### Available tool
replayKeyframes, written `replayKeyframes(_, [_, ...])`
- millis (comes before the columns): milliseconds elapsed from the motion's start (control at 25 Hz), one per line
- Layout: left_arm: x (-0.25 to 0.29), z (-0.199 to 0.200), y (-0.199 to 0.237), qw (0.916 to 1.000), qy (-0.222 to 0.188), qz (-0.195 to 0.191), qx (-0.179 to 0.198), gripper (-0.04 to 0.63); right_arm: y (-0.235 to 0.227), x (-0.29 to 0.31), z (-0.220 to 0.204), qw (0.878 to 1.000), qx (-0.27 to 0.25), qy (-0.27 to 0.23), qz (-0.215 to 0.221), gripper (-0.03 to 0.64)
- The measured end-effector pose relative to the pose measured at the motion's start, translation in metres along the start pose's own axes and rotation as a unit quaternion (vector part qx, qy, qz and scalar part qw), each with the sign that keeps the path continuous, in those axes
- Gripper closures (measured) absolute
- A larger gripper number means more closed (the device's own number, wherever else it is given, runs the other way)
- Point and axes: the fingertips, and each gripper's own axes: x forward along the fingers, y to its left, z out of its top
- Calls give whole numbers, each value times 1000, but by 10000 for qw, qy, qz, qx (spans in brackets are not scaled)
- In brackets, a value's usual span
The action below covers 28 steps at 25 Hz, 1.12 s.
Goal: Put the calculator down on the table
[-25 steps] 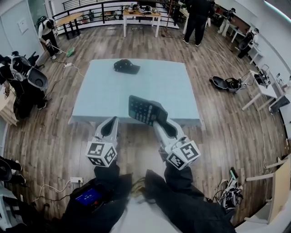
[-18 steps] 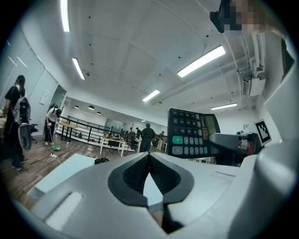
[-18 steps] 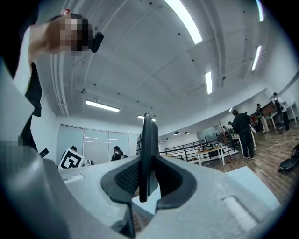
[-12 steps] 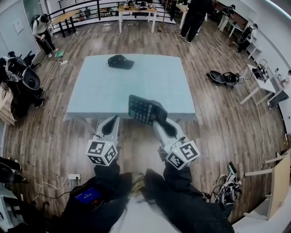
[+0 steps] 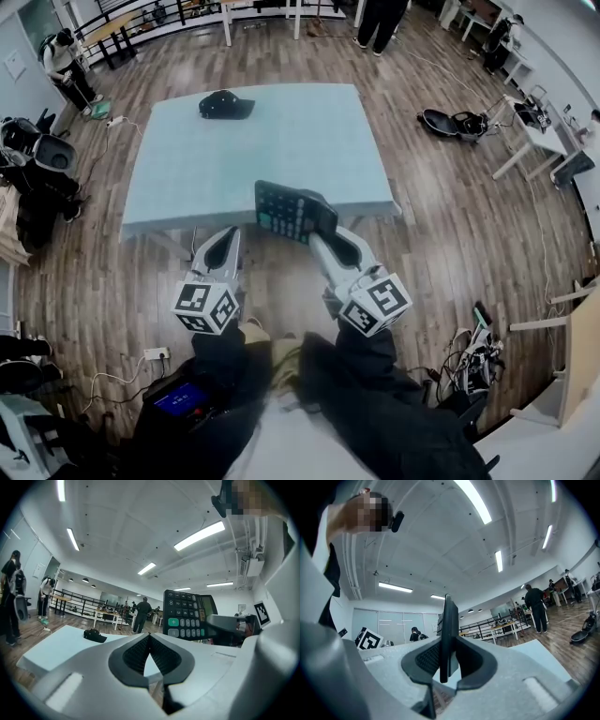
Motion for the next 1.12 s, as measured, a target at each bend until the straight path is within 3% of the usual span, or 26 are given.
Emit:
replayKeyframes(360, [10,-10,13,10000,34,52,-67,597,-10,11,-16,9999,73,67,-31,549])
replayKeyframes(1120, [89,9,112,9996,38,60,-282,597,-48,133,-27,9994,-31,331,-42,551])
